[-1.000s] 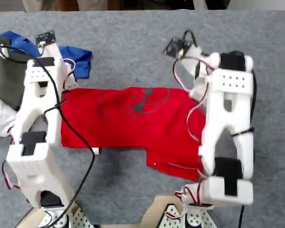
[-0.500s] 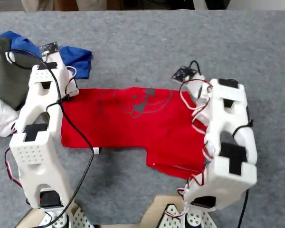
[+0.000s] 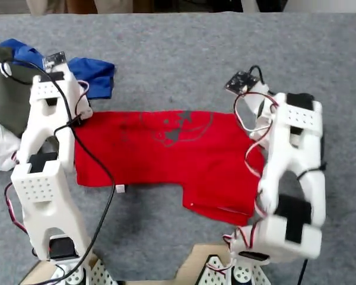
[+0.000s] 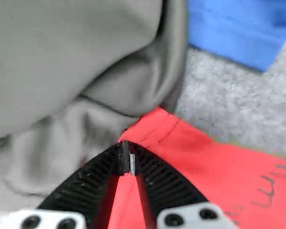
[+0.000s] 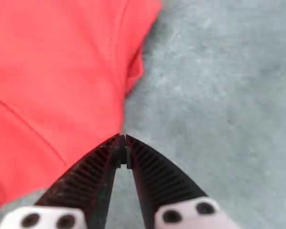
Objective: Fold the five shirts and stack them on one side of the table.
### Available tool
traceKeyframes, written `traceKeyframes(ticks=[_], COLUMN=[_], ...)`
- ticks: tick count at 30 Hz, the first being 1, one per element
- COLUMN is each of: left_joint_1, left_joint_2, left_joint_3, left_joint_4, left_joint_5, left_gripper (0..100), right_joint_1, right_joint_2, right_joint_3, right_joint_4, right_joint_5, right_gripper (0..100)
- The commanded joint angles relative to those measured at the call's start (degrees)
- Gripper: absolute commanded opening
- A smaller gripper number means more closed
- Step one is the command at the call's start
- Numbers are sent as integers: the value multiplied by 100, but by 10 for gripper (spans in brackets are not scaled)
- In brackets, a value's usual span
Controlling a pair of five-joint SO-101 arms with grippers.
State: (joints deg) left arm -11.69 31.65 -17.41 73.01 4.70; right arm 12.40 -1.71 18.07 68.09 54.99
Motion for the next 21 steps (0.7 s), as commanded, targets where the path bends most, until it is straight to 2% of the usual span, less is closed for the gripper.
traceKeyframes(ticks=[1, 5, 10, 12, 17, 21], left_joint_1=[141, 677, 888, 888, 712, 273], left_joint_2=[-418, -725, -1666, -2325, -4321, -5420], left_joint_3=[-835, -774, 571, 1503, 4501, 6541], left_joint_4=[677, 1407, 1055, 659, -888, -2312], left_joint_5=[-44, -949, -695, -703, -809, -879], left_gripper=[19, 19, 19, 19, 19, 19], right_joint_1=[-163, -321, -321, -321, -602, -1376], right_joint_2=[-1138, -2132, -3327, -3855, -5015, -5569], right_joint_3=[-136, 514, 2070, 2703, 3890, 4365], right_joint_4=[527, 932, 949, 949, 1046, 1468], right_joint_5=[378, 1108, 1934, 2215, 2593, 2567], right_gripper=[9, 9, 9, 19, 139, 150])
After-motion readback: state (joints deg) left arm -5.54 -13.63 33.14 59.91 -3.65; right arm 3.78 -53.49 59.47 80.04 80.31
